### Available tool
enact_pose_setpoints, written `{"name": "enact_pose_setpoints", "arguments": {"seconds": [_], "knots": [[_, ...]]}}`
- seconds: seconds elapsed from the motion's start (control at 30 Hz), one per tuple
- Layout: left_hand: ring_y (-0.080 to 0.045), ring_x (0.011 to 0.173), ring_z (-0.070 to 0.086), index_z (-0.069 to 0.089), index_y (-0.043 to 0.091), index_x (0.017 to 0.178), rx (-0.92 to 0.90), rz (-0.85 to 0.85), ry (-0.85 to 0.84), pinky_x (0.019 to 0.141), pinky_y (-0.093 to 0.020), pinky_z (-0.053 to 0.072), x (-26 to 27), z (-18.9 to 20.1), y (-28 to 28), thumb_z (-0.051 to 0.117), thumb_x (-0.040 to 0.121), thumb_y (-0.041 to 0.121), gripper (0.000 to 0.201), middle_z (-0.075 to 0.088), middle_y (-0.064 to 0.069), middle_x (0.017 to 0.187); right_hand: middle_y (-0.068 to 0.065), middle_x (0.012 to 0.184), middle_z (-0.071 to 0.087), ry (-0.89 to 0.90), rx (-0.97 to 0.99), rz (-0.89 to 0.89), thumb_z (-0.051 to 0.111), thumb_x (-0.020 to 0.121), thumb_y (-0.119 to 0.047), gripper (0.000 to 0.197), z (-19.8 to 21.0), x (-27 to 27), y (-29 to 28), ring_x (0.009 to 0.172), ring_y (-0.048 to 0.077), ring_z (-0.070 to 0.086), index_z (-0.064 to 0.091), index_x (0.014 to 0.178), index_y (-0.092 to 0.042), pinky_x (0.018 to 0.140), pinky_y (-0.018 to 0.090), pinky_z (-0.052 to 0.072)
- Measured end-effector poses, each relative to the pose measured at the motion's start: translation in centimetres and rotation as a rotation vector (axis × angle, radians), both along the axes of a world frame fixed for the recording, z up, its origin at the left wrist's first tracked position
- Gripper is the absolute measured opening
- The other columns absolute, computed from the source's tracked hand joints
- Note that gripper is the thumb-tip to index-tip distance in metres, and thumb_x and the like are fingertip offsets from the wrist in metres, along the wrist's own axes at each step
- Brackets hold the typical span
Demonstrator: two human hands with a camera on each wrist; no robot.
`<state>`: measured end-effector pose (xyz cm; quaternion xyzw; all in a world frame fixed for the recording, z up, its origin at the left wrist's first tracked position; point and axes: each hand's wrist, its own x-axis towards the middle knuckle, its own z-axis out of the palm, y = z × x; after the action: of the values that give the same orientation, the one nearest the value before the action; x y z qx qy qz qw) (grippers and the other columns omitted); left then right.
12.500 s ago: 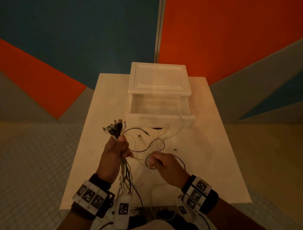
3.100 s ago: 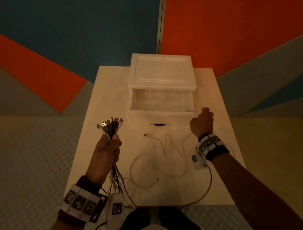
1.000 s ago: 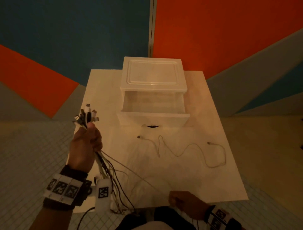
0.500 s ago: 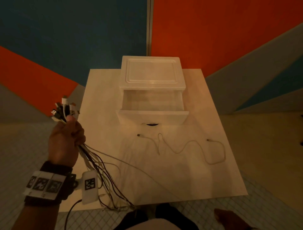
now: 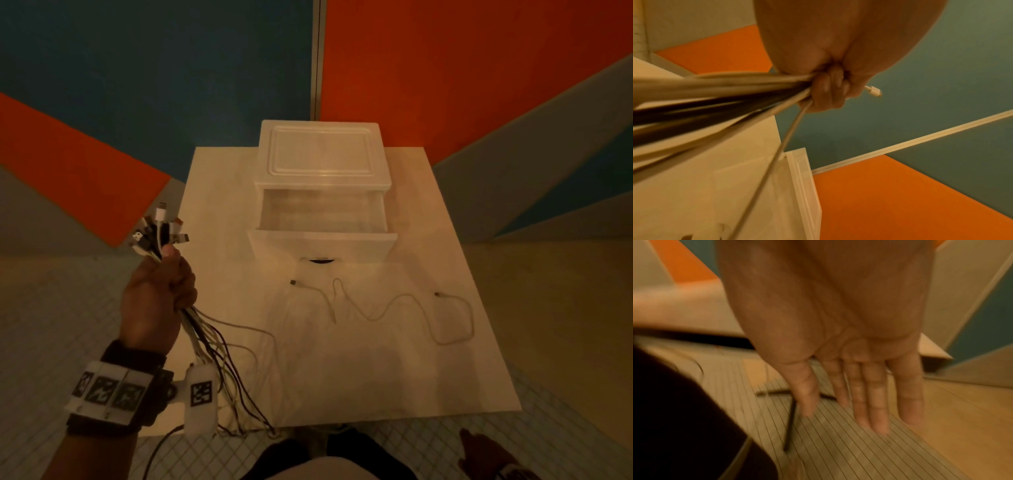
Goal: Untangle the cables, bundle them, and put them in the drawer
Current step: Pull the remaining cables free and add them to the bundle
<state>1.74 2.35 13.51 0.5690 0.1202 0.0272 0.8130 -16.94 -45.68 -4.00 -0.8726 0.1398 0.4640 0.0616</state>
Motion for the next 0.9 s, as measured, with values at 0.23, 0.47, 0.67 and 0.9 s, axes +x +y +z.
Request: {"name": "enact_pose_setpoints", "arguments": {"seconds": [0.23,0.47,0.67,0.9], "knots": [[-0.007,0.045,0.022,0.039,0.021,0.073,0.038,-0.129,0.067,0.04,-0.021,0.022,-2.6,-1.1,-4.7,0.04,0.103,0.016,0.03,0.028,0.006,0.057,-0.002,0.11,0.059,-0.457,0.201,0.223,0.038,0.092,-0.022,0.026,2.0,5.8,6.7,0.095,0.018,0.066,0.055,0.112,-0.018,0.081,0.028,0.05],[-0.009,0.046,0.023,0.038,0.016,0.074,0.071,-0.199,0.176,0.042,-0.023,0.025,-5.3,-2.8,-9.3,0.043,0.101,0.015,0.028,0.029,0.002,0.058,-0.007,0.116,0.063,-0.57,0.896,0.106,0.045,0.098,-0.042,0.037,9.3,11.7,19.2,0.101,0.007,0.06,0.057,0.126,-0.022,0.089,0.022,0.048],[-0.01,0.045,0.02,0.04,0.014,0.078,0.052,-0.19,0.2,0.042,-0.024,0.021,-4.9,-3.1,-10.2,0.048,0.098,0.018,0.022,0.025,-0.001,0.059,0.018,0.103,0.061,-0.438,0.982,0.407,0.039,0.104,-0.021,0.028,9.3,11.7,25.1,0.093,0.033,0.059,0.058,0.105,-0.001,0.086,0.044,0.048],[-0.012,0.049,0.017,0.036,0.016,0.076,-0.042,-0.145,0.216,0.045,-0.027,0.016,-4.5,-4.0,-8.3,0.056,0.092,0.02,0.026,0.025,-0.001,0.062,-0.005,0.098,0.067,-0.814,0.995,-0.155,0.049,0.09,-0.042,0.018,7.5,14.7,15.7,0.087,0.01,0.063,0.065,0.097,-0.035,0.08,0.031,0.053]]}}
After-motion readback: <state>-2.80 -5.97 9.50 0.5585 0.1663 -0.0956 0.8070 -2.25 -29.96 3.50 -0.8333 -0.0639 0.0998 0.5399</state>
